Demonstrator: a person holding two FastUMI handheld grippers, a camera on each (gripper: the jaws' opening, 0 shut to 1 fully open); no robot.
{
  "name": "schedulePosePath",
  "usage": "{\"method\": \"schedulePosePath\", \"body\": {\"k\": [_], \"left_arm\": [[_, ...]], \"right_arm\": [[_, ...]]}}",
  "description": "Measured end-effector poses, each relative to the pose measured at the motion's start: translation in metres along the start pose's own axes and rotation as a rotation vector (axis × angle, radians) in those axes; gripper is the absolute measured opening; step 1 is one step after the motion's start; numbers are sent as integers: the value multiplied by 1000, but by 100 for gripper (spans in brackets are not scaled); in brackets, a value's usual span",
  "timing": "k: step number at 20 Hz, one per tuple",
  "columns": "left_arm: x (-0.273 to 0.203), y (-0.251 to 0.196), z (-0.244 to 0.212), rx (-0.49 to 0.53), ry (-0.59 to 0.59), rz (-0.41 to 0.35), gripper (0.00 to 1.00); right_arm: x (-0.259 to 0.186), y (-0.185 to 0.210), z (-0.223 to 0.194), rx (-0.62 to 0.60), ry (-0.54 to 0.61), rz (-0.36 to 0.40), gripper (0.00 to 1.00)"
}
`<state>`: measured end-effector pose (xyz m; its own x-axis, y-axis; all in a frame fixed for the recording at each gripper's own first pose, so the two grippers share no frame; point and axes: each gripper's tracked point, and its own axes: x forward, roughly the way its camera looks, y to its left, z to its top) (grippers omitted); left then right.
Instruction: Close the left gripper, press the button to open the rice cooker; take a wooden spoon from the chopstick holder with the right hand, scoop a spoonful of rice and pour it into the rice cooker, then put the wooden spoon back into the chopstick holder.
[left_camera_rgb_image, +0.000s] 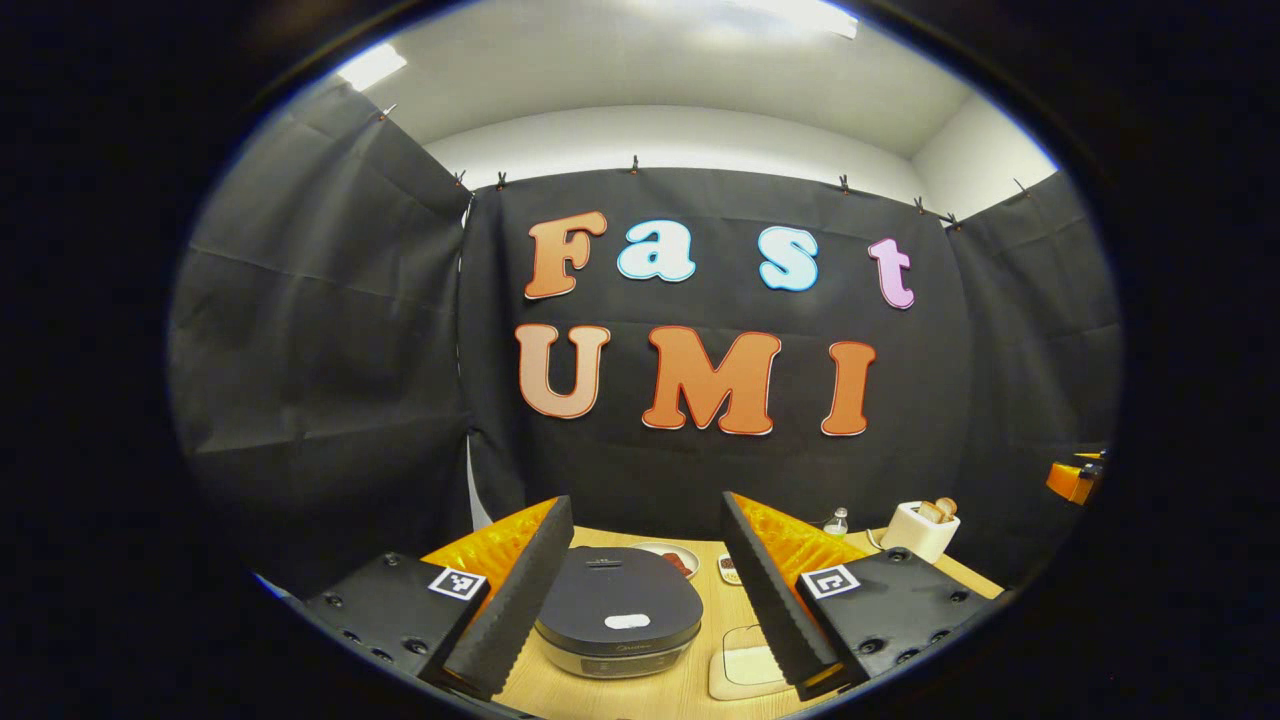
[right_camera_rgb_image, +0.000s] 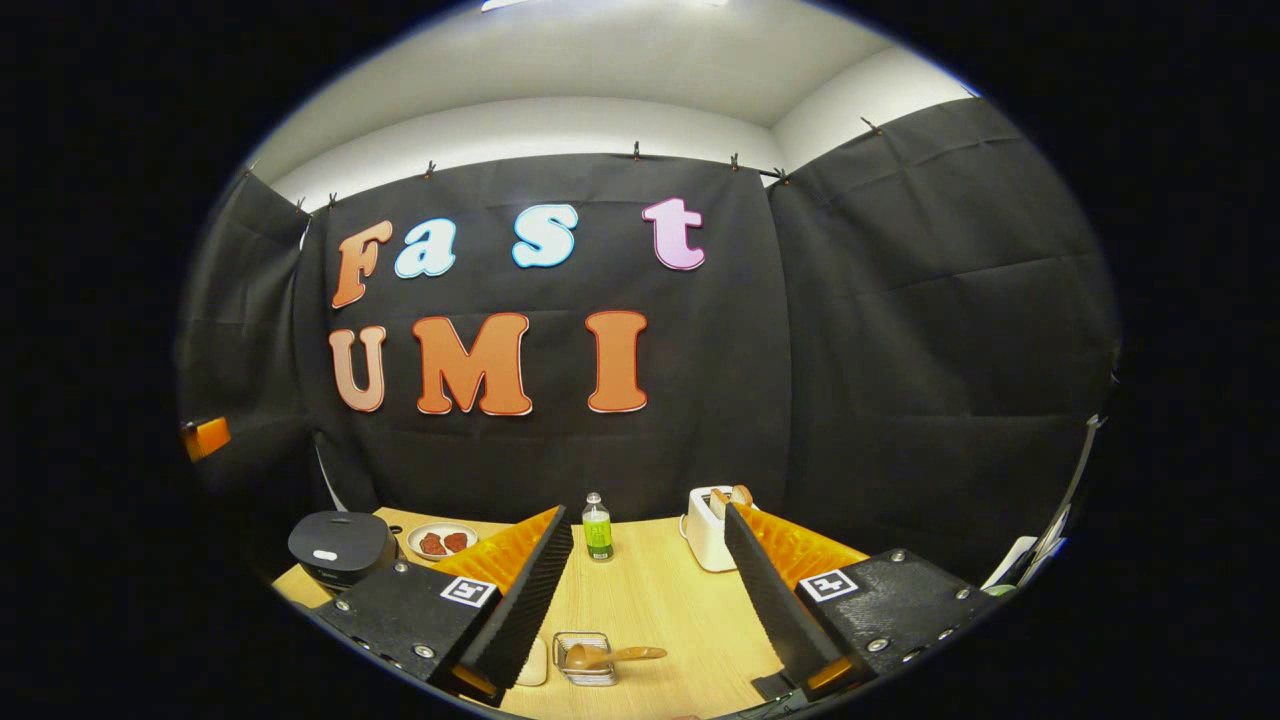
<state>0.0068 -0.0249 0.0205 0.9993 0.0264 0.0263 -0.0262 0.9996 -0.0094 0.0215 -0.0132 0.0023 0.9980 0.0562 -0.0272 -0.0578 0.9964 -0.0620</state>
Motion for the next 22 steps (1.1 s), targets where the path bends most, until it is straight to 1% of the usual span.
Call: {"method": "schedulePosePath", "body": {"k": [2, 4, 6, 11, 12, 14, 15, 17, 19, 20, 21, 22], "left_arm": [[0, -1, -3, 2, 12, -1, 96], [3, -3, -5, 13, 26, -2, 96], [5, -3, -5, 30, 33, -3, 100], [12, -10, 0, 45, 27, -23, 51], [15, -7, -1, 52, 31, -14, 41], [17, -13, -9, 55, 58, -37, 21], [26, -6, -15, 47, 57, -35, 13], [24, -16, -15, 43, 73, -57, 4], [31, -13, -20, 57, 84, -63, 4], [35, -11, -23, 59, 89, -65, 7], [40, -10, -28, 54, 106, -69, 4], [46, -12, -37, 45, 129, -80, 4]], "right_arm": [[3, -4, -5, -4, 15, -10, 94], [5, -4, -9, 11, 31, -9, 95], [6, -2, -10, 20, 36, 0, 95], [9, -4, -11, -11, 33, 0, 94], [9, -3, -12, -12, 36, 2, 94], [9, 0, -12, -4, 40, 13, 95], [9, 1, -12, -1, 41, 17, 95], [10, -1, -13, -8, 41, 14, 95], [11, -2, -12, -18, 40, 12, 94], [11, -2, -13, -19, 41, 12, 95], [12, -1, -13, -20, 45, 12, 95], [12, -1, -14, -20, 47, 13, 95]]}}
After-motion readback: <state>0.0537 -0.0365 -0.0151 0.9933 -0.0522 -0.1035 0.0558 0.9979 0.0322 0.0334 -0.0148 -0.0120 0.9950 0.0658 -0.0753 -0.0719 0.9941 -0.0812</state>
